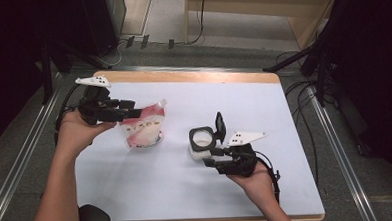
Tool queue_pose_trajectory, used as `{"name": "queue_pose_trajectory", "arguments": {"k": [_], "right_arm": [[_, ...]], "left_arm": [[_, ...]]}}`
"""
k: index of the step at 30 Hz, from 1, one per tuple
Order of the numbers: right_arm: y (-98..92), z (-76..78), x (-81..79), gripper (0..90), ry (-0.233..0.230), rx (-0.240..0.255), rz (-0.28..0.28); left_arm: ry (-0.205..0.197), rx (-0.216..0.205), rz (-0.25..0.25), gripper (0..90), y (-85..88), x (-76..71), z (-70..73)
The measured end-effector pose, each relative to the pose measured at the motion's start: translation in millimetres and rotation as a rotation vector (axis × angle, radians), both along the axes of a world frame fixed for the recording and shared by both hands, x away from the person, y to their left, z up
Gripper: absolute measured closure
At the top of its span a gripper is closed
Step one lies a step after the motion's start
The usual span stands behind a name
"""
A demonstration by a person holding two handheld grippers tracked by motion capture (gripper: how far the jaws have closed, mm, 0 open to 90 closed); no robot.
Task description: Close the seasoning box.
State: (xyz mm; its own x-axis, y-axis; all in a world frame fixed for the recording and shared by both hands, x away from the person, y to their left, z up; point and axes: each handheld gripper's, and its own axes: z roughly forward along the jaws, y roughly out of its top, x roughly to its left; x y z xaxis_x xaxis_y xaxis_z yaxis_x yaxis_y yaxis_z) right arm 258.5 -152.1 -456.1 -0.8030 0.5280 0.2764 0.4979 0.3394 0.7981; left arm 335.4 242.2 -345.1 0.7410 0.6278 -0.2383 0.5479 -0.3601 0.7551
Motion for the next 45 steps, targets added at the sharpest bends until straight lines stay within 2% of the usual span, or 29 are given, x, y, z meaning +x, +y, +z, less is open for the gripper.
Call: {"name": "queue_pose_trajectory", "arguments": {"k": [7, 9, 22, 23, 25, 29, 34, 37, 38, 41, 45], "right_arm": [[-3.7, 1.4, 1.5, 54.3, 0.0, -0.001, -0.01], [-5.6, 2.1, 2.2, 54.7, -0.002, 0.001, -0.012], [-18.9, 6.7, 5.3, 58.7, -0.013, -0.015, -0.041], [-20.5, 7.4, 5.7, 58.6, -0.016, -0.021, -0.043], [-22.6, 8.1, 6.4, 58.7, -0.015, -0.026, -0.042], [-26.1, 8.6, 8.3, 61.6, -0.004, -0.017, -0.04], [-32.2, 9.5, 11.0, 69.5, 0.019, -0.003, -0.049], [-36.1, 10.5, 12.7, 77.9, 0.032, 0.008, -0.065], [-36.8, 10.5, 13.4, 80.6, 0.037, 0.008, -0.067], [-39.7, 9.5, 17.2, 89.2, 0.051, 0.01, -0.076], [-42.2, 8.4, 22.0, 90.0, 0.058, 0.004, -0.081]], "left_arm": [[-0.017, -0.027, 0.019, 50.6, 10.7, -6.8, 12.6], [-0.014, -0.023, 0.031, 50.4, 15.8, -9.0, 16.4], [-0.031, -0.049, 0.085, 49.7, 41.0, -17.8, 26.6], [-0.038, -0.047, 0.093, 49.4, 44.3, -17.9, 26.2], [-0.024, -0.056, 0.116, 49.4, 49.5, -18.0, 24.7], [-0.022, -0.066, 0.145, 48.4, 57.4, -15.7, 20.1], [-0.011, -0.068, 0.185, 48.4, 61.5, -11.7, 11.8], [0.001, -0.051, 0.236, 48.6, 64.9, -8.6, 4.3], [0.008, -0.045, 0.242, 48.5, 65.4, -7.5, 1.7], [-0.005, -0.035, 0.245, 48.6, 64.3, -3.5, -7.5], [-0.016, -0.029, 0.235, 46.2, 59.8, 0.6, -16.9]]}}
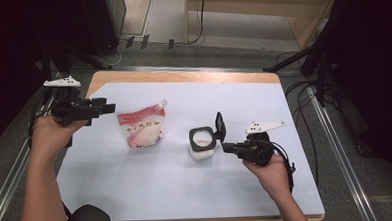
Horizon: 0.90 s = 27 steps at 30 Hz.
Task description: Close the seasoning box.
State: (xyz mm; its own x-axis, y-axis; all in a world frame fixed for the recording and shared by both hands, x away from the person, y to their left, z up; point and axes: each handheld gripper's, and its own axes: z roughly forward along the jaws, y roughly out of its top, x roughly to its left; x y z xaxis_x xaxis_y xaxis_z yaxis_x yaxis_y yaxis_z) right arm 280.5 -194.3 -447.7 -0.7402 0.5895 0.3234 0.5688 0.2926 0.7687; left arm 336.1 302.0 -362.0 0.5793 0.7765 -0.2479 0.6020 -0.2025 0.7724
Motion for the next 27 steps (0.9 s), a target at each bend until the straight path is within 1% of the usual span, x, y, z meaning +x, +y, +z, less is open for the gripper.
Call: {"name": "queue_pose_trajectory", "arguments": {"k": [1, 4, 6, 9, 11, 13, 16, 17, 19, 21, 23, 24, 27], "right_arm": [[-0.5, 0.0, 1.0, 90.0, 0.001, 0.001, -0.003], [-3.3, -0.4, 3.7, 90.0, 0.004, -0.004, -0.017], [-4.9, -1.0, 5.5, 90.0, 0.005, -0.005, -0.027], [-7.9, -2.0, 9.5, 90.0, 0.006, -0.005, -0.051], [-9.2, -2.7, 12.0, 90.0, 0.008, 0.0, -0.068], [-9.2, -3.5, 14.1, 90.0, 0.012, 0.003, -0.081], [-7.8, -6.6, 18.4, 90.0, 0.003, 0.001, -0.092], [-7.4, -6.9, 19.3, 90.0, 0.009, 0.001, -0.092], [-4.2, -8.6, 22.3, 88.4, 0.012, 0.022, -0.096], [-1.9, -9.0, 23.5, 88.3, 0.016, 0.032, -0.096], [1.6, -9.6, 24.5, 89.1, 0.006, 0.029, -0.093], [3.1, -9.6, 24.2, 89.5, 0.001, 0.018, -0.101], [3.4, -8.4, 23.9, 90.0, 0.006, 0.029, -0.11]], "left_arm": [[-0.001, 0.006, -0.002, 45.9, -0.5, 1.4, -2.8], [0.017, -0.004, -0.004, 44.7, -0.7, 4.5, -7.8], [0.016, 0.001, 0.0, 44.4, -0.9, 6.2, -11.2], [0.016, -0.007, 0.001, 44.3, -1.5, 7.8, -15.0], [0.027, -0.012, 0.002, 43.0, -1.9, 8.9, -16.4], [0.025, -0.01, -0.003, 42.1, -3.0, 9.6, -18.1], [0.023, 0.0, -0.009, 42.6, -4.5, 10.3, -20.3], [0.024, 0.002, -0.009, 42.6, -5.0, 10.8, -21.1], [0.031, 0.0, -0.015, 42.4, -5.7, 11.4, -21.7], [0.032, -0.001, -0.012, 42.2, -6.4, 11.6, -22.1], [0.038, 0.002, -0.014, 41.9, -6.2, 11.3, -22.3], [0.037, 0.002, -0.013, 41.9, -6.0, 11.1, -22.3], [0.039, 0.002, -0.01, 41.9, -5.9, 11.1, -22.8]]}}
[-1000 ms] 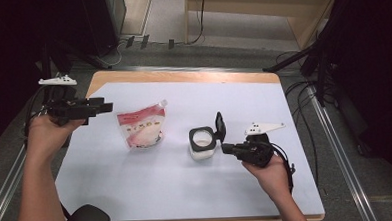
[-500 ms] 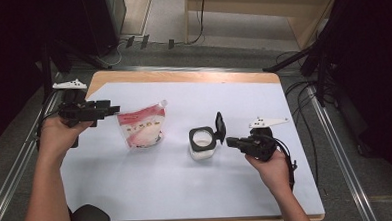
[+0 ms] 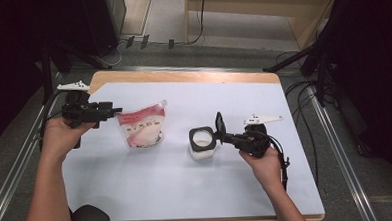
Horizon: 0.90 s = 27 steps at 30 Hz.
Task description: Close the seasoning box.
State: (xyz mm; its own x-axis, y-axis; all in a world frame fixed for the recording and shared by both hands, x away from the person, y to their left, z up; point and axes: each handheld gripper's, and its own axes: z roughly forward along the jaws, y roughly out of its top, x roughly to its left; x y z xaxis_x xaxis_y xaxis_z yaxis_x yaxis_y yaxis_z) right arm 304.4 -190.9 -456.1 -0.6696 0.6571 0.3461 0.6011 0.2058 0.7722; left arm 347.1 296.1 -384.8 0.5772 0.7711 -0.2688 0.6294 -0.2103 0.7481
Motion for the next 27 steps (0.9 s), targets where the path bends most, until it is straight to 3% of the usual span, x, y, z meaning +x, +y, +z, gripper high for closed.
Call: {"name": "queue_pose_trajectory", "arguments": {"k": [2, 12, 27], "right_arm": [[0.0, 1.8, -0.5, 90.0, -0.019, 0.01, -0.009], [2.5, 3.7, -2.7, 90.0, -0.01, 0.021, -0.021], [5.9, 8.9, -4.6, 90.0, -0.049, 0.03, -0.03]], "left_arm": [[-0.002, 0.002, -0.004, 41.9, -0.2, -0.4, 0.1], [0.0, 0.014, -0.007, 42.0, -3.8, 0.3, -1.3], [0.008, 0.019, -0.02, 42.0, -6.1, 0.9, -2.7]]}}
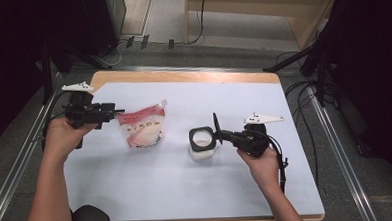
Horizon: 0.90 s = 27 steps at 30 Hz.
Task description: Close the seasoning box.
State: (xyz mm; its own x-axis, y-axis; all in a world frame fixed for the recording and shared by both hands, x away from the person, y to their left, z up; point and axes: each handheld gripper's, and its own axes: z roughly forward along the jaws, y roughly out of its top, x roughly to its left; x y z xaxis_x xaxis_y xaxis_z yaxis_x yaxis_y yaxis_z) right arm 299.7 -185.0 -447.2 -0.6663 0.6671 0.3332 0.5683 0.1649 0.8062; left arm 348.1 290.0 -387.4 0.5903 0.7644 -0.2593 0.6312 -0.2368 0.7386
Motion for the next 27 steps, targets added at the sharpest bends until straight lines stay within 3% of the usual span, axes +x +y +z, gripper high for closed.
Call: {"name": "queue_pose_trajectory", "arguments": {"k": [15, 27], "right_arm": [[5.9, 7.6, -2.9, 90.0, -0.009, 0.038, 0.003], [13.9, 6.0, -4.3, 90.0, -0.008, 0.024, 0.028]], "left_arm": [[-0.003, -0.013, 0.003, 42.0, 2.1, -0.5, 0.6], [0.004, -0.02, -0.008, 42.0, 2.2, 0.4, 0.0]]}}
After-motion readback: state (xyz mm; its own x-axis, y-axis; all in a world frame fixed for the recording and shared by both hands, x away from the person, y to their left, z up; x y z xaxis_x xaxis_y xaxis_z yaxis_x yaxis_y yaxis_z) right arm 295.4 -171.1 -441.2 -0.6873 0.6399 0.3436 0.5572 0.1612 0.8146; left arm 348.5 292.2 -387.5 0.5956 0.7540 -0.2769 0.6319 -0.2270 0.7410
